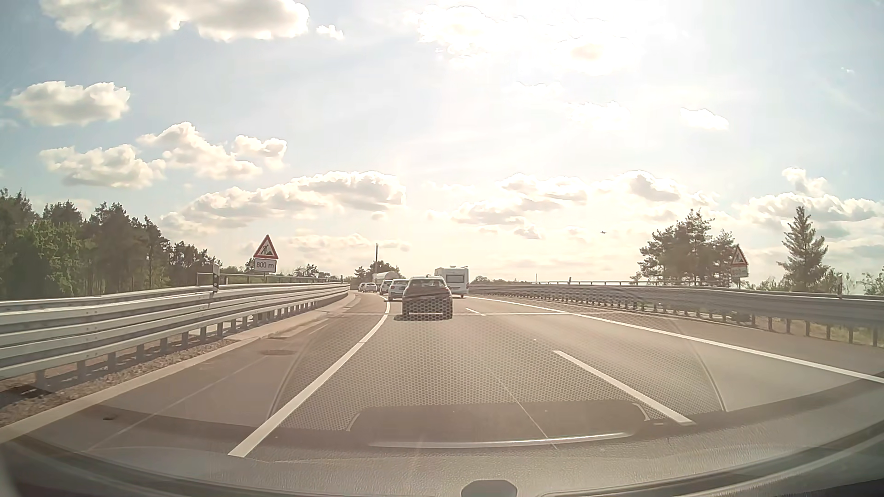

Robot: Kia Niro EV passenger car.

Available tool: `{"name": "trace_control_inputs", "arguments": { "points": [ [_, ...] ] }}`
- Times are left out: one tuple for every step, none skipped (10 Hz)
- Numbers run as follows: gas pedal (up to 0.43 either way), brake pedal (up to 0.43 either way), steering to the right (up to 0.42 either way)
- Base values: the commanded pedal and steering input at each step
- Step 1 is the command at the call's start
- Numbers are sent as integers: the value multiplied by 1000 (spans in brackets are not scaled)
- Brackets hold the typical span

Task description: Follow the waypoints while adhering to traffic rules and regulations

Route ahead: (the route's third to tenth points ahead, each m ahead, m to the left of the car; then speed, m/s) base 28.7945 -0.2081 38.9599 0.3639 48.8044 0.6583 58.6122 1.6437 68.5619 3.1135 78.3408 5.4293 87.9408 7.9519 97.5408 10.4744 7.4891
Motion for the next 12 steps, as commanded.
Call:
{"name": "trace_control_inputs", "arguments": {
  "points": [
    [138,0,-15],
    [138,0,-15],
    [138,0,-15],
    [138,0,-15],
    [138,0,-15],
    [138,0,-15],
    [138,0,-15],
    [138,0,-15],
    [138,0,-15],
    [138,0,-15],
    [138,0,-15],
    [138,0,-15]
  ]
}}
